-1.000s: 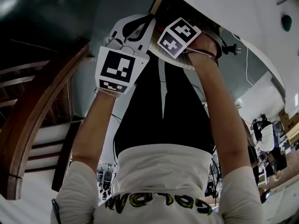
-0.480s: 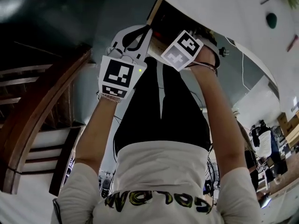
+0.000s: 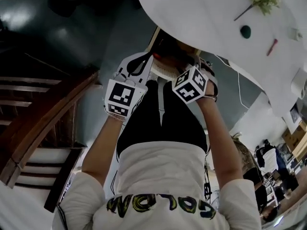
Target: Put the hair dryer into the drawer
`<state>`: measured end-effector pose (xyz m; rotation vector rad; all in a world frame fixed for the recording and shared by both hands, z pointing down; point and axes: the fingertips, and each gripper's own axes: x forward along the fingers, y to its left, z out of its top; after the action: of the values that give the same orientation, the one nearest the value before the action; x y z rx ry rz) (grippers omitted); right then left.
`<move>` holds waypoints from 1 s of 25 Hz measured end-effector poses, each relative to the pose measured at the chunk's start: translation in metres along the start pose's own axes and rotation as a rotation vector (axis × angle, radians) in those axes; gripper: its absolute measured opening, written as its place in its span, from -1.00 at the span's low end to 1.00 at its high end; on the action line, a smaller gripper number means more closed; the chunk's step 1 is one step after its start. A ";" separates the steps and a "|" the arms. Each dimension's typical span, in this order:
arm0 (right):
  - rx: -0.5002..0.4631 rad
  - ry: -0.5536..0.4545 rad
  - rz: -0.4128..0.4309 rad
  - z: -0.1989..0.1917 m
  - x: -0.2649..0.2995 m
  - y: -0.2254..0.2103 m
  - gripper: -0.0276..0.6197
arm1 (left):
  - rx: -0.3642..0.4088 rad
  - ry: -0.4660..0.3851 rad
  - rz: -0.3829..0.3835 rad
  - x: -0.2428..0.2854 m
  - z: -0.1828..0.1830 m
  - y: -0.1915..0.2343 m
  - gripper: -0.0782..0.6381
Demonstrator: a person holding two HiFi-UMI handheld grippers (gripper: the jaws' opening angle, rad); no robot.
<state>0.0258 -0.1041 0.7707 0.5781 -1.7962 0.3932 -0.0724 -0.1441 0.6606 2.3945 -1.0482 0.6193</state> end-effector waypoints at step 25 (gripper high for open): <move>0.349 -0.888 -0.239 0.084 -0.398 -0.048 -0.76 | 0.053 -0.430 -0.124 -0.161 0.248 -0.126 -0.75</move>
<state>0.0774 -0.1150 0.3644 1.3531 -2.4689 0.3024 -0.0211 -0.1168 0.3448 2.6835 -1.0439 0.0859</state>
